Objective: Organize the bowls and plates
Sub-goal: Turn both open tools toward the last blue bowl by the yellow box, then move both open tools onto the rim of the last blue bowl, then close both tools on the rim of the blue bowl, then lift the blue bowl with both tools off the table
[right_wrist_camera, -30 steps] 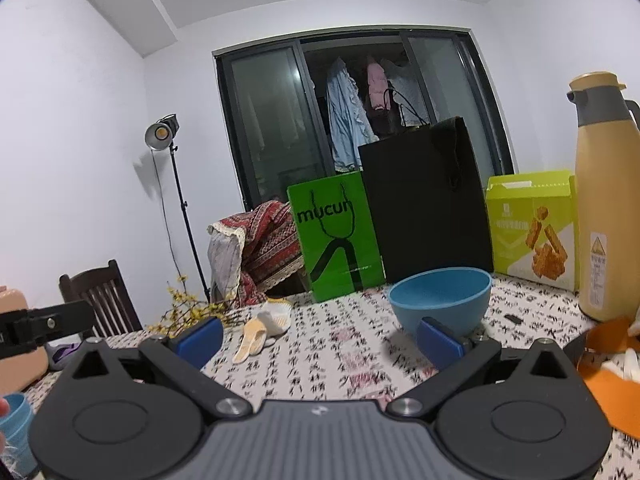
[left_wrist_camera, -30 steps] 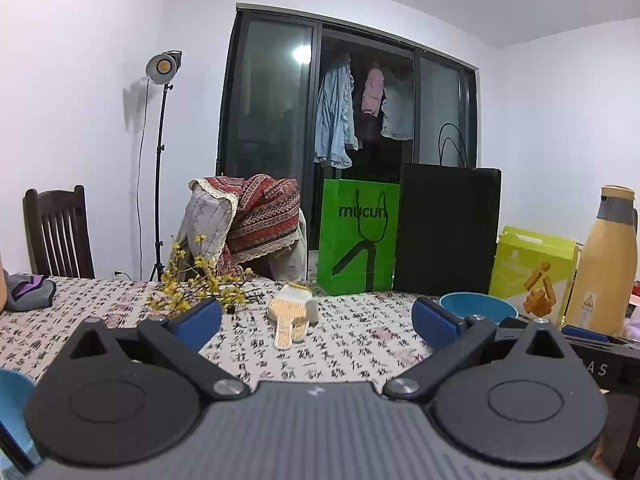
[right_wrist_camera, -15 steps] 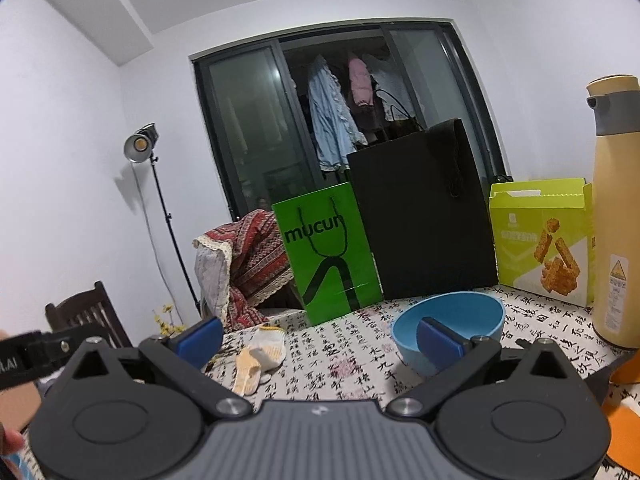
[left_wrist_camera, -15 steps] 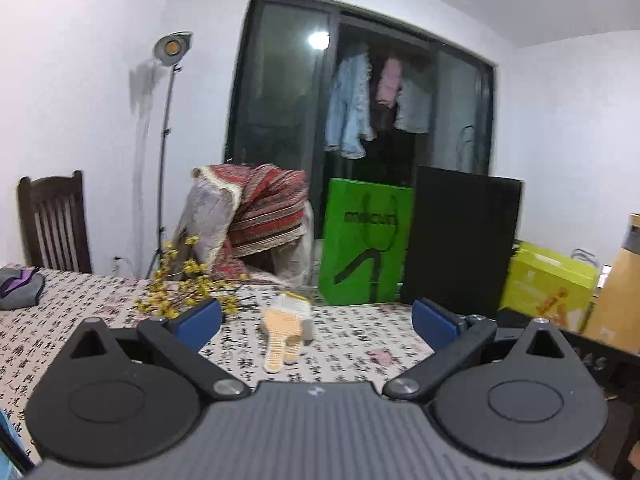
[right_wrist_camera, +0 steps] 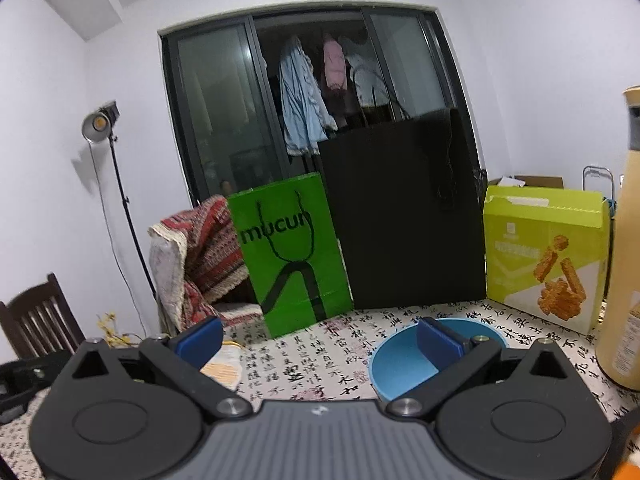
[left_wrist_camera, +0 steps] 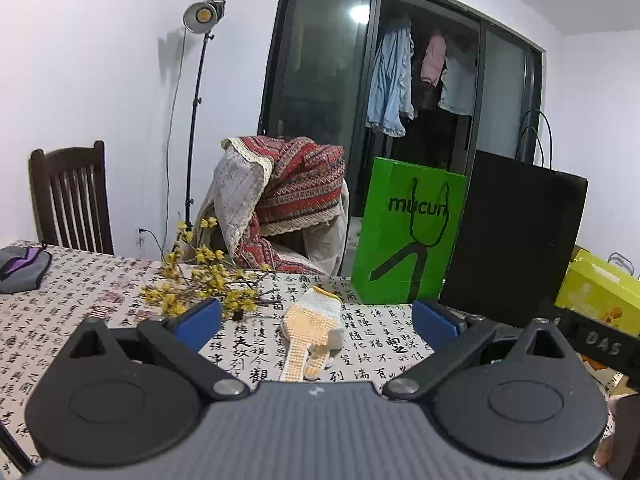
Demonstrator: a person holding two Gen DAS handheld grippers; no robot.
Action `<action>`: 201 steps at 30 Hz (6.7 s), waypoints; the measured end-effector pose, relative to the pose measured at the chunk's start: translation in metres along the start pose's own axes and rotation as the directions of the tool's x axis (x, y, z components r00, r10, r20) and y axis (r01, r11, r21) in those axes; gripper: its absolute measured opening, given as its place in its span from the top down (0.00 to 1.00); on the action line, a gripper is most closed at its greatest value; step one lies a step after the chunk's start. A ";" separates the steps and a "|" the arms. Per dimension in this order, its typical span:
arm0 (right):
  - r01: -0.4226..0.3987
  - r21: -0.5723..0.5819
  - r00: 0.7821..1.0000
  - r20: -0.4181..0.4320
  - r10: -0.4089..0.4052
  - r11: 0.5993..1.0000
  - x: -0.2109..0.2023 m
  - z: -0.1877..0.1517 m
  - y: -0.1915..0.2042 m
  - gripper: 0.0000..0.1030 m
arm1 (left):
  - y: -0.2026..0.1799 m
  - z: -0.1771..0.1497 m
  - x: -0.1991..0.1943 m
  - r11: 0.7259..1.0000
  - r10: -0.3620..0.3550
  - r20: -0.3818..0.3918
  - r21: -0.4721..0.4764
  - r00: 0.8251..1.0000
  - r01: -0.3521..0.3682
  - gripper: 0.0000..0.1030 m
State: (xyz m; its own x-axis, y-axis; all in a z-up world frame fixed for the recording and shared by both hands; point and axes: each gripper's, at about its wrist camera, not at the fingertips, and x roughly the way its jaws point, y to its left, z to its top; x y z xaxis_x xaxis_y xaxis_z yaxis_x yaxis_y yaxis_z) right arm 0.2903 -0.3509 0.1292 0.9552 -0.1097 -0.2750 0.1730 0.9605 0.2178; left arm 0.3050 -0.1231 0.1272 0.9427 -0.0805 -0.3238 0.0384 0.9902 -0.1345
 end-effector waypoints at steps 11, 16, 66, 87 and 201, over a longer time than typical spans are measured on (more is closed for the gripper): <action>0.038 0.131 0.999 -0.040 -0.033 0.991 0.042 -0.024 -0.063 0.00 | -0.032 -0.004 0.037 1.000 -0.013 -0.066 0.017 0.998 0.014 0.00; 0.071 0.151 0.996 -0.061 -0.062 0.986 0.050 -0.027 -0.079 0.00 | -0.055 -0.007 0.063 0.999 0.019 -0.137 0.034 0.990 -0.014 0.00; 0.360 0.411 0.932 -0.186 -0.310 0.837 0.086 -0.050 -0.162 0.00 | -0.179 -0.083 0.182 0.983 -0.179 -0.353 -0.026 0.918 0.181 0.00; 0.401 0.357 0.913 -0.224 -0.340 0.843 0.095 -0.054 -0.161 0.06 | -0.180 -0.087 0.189 0.986 -0.155 -0.379 0.001 0.912 0.168 0.00; 0.323 0.373 0.941 -0.227 -0.251 0.870 0.095 -0.052 -0.147 0.89 | -0.200 -0.085 0.145 0.954 -0.169 -0.249 0.200 0.954 0.222 0.90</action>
State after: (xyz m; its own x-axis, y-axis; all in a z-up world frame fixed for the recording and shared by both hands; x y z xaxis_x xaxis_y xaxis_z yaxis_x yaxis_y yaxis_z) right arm 0.3428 -0.4895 0.0225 0.8005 -0.2865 -0.5264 0.5483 0.7047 0.4503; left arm 0.4054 -0.3427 0.0278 0.8100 -0.2730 -0.5190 0.3122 0.9499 -0.0125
